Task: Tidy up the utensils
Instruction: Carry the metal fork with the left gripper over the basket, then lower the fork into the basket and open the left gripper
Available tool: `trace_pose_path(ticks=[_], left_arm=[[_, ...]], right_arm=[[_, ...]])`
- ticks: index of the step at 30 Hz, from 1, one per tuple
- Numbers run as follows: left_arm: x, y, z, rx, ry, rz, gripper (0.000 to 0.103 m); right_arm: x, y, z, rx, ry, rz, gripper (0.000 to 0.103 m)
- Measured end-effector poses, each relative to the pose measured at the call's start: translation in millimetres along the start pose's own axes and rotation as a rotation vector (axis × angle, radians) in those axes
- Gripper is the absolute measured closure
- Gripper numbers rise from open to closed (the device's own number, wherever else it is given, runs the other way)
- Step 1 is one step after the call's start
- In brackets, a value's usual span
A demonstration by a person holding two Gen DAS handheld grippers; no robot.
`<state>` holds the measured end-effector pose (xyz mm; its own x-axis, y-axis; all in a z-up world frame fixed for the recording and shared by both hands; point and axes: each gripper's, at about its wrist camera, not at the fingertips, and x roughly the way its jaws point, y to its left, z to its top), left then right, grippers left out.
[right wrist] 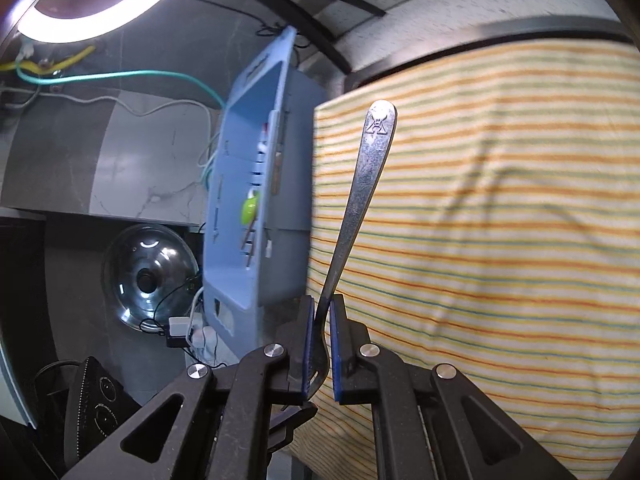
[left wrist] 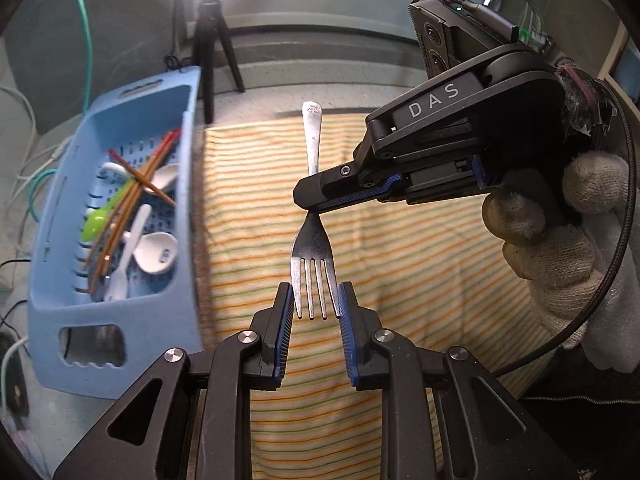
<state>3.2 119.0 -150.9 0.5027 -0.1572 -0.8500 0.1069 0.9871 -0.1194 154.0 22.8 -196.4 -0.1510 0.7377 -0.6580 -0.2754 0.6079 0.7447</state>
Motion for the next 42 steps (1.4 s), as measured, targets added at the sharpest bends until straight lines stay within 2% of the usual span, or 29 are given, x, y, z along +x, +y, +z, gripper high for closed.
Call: trace_pose_path(ticks=[13,22,31,34,37,38,39,41,42], left_arm=[[-3.6,74.8,16.2,-0.111,-0.057,0.071,0.082],[13.5,108.6,26.4,-0.152,-0.034,0.086,0.082],[23.0,120.2,26.8,-0.193,-0.015,0.093,0.082],[22.9,122.9,28.2,-0.2,-0.016,0.102,0.082],[21.2,121.9,29.4,-0.207,-0.017,0.122,0.08],[20.7,122.4,29.4,-0.213,-0.017,0.123,0.077],[19.7,121.8,29.1,-0.217,-0.019,0.126,0.072],[18.5,121.8,28.2,-0.222,-0.02,0.133,0.071],[18.0,120.5,28.0,-0.221,-0.019,0.135,0.071]], right_arm=[[50.8,73.7,44.8,-0.137,0.027,-0.001,0.098],[84.6,86.4,70.2,-0.171,0.053,-0.04,0.098],[105.0,98.4,74.8,-0.25,0.061,-0.109,0.097],[107.1,104.1,73.7,-0.297,0.053,-0.162,0.094],[107.9,111.0,71.0,-0.362,0.033,-0.232,0.087],[106.9,114.1,69.7,-0.385,0.022,-0.244,0.08],[105.0,117.1,68.7,-0.404,0.004,-0.256,0.068],[100.7,122.4,66.7,-0.436,-0.034,-0.267,0.054],[98.0,125.0,66.1,-0.453,-0.053,-0.271,0.053]])
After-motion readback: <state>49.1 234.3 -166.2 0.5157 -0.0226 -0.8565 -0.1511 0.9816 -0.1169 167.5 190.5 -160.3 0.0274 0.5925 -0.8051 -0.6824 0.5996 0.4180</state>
